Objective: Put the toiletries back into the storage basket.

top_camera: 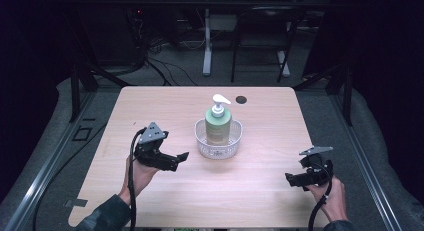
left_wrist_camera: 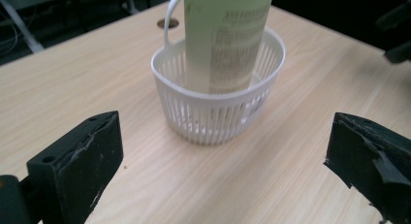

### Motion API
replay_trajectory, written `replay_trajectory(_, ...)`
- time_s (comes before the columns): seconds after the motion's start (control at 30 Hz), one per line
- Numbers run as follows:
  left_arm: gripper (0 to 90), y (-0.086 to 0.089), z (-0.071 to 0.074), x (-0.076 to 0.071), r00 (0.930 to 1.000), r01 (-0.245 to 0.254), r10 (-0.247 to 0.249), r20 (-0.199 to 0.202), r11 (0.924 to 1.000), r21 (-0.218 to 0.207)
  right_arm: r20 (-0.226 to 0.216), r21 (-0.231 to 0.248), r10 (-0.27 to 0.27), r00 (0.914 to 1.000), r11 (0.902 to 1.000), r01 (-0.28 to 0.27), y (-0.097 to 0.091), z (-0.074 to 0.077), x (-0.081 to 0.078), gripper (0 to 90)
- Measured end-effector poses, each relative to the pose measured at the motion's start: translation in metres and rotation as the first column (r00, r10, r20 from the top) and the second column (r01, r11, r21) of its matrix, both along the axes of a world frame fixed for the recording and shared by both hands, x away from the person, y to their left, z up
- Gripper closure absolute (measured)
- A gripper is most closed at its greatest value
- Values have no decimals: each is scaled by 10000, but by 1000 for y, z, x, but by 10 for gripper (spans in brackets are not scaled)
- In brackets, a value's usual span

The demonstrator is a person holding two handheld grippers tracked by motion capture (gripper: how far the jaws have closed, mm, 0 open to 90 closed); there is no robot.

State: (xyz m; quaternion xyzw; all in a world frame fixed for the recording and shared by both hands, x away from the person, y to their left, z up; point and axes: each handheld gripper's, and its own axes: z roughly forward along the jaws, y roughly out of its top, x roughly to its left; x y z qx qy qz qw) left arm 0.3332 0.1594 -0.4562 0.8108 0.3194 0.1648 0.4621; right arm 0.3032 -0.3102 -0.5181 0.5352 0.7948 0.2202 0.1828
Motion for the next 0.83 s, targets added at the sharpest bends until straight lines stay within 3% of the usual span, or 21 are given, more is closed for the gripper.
replay_trajectory(0.03,0,4,-7,-1,9998,-4,8,-204,9998,185,-1,-3,-12,10000,10000,12,0,0,0,11)
replay_trajectory(0.27,0,23,-28,-9,9975,-290,326,-627,9980,563,66,-109,55,10000,9999,-54,1,1,0,11)
replay_trajectory(0.43,0,34,-35,-12,9943,-594,633,-857,9971,481,71,-116,54,10000,9999,-53,1,1,0,11)
replay_trajectory(0.47,0,35,-36,-13,9944,-679,719,-780,9963,531,78,-132,47,10000,9999,-46,1,1,0,12)
replay_trajectory(0.5,0,35,-36,-16,9953,-866,898,-353,9927,841,85,-143,42,10000,9999,-41,1,1,0,18)
replay_trajectory(0.6,0,34,-35,-17,9956,-918,930,-69,9907,1004,57,-138,52,10000,9999,-51,2,1,0,26)
replay_trajectory(0.67,0,33,-34,-18,9953,-965,964,59,9907,959,59,-180,69,10000,9998,-68,2,1,0,29)
replay_trajectory(0.83,0,33,-40,-14,9954,-955,954,82,9837,1527,43,-166,76,10000,9998,-75,3,1,1,29)
